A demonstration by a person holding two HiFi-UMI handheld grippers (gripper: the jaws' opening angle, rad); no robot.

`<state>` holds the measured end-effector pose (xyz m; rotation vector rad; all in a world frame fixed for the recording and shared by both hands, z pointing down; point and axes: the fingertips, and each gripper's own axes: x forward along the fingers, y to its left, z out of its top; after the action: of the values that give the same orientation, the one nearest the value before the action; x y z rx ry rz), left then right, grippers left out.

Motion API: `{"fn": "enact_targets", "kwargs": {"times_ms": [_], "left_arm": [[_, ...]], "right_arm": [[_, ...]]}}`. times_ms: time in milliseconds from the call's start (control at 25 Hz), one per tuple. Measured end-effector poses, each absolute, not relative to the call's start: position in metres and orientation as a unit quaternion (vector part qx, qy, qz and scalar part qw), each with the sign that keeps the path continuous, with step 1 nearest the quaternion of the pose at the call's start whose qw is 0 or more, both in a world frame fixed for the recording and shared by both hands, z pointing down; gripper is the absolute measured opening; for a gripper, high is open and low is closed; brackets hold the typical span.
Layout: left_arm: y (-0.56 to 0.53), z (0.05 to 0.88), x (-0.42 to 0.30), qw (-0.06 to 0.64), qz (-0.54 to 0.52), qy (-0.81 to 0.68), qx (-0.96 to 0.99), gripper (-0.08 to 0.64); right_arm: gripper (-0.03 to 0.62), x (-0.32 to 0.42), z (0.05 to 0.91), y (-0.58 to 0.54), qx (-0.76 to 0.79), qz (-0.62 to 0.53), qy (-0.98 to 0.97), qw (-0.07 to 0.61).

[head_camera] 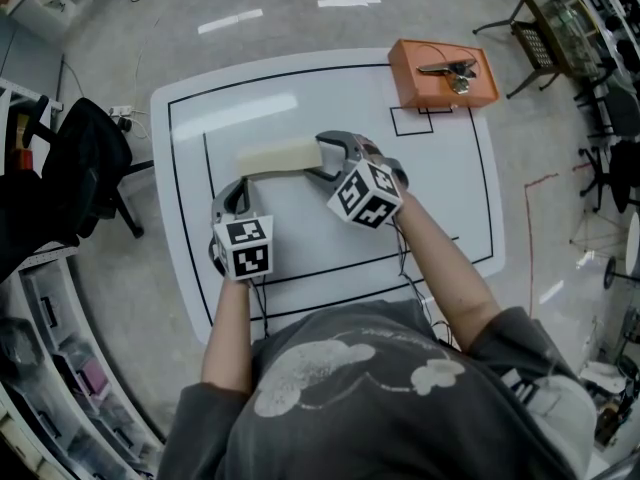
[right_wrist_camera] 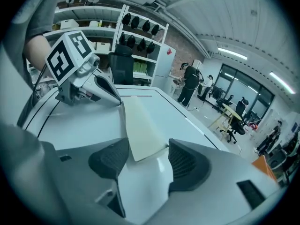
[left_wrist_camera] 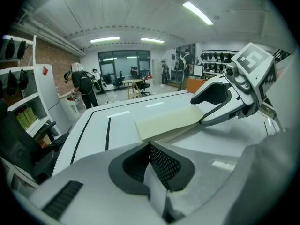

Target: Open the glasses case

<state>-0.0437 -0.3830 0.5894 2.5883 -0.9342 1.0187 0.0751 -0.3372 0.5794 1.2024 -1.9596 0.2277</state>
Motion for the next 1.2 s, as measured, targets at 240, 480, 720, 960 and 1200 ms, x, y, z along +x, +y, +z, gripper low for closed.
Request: {"fn": "enact_targets", "kwargs": {"times_ms": [240,480,720,960,1200], "left_arm": [[-0.383,0.59,-0.043,0.105,0.345,-0.317,0.877,0.002],[-0.383,0.591,-0.042,0.106,0.345,-0.316,0.878,0.002],[-0.383,0.593,-0.041,0.11,0.345,-0.316,0.877,0.002],[-0.383,0.593,-0.041,0.106,0.346,-0.315,0.878,0.002],[-0.383,0.593,-0.041,0.102,0.347,-0.312,0.878,0.002]], "right_arm": [[0.258,0.077,0.574,-0.339,0.481,0.098,-0.779,0.39],[0.214,0.079,0.561,-0.343,0.499,0.082,-0.778,0.373],[0.112,0.093,0.549,-0.353,0.529,0.069,-0.767,0.358],[0.063,0.106,0.545,-0.366,0.554,0.076,-0.756,0.34],[0.048,0.116,0.549,-0.382,0.572,0.095,-0.742,0.335]]}}
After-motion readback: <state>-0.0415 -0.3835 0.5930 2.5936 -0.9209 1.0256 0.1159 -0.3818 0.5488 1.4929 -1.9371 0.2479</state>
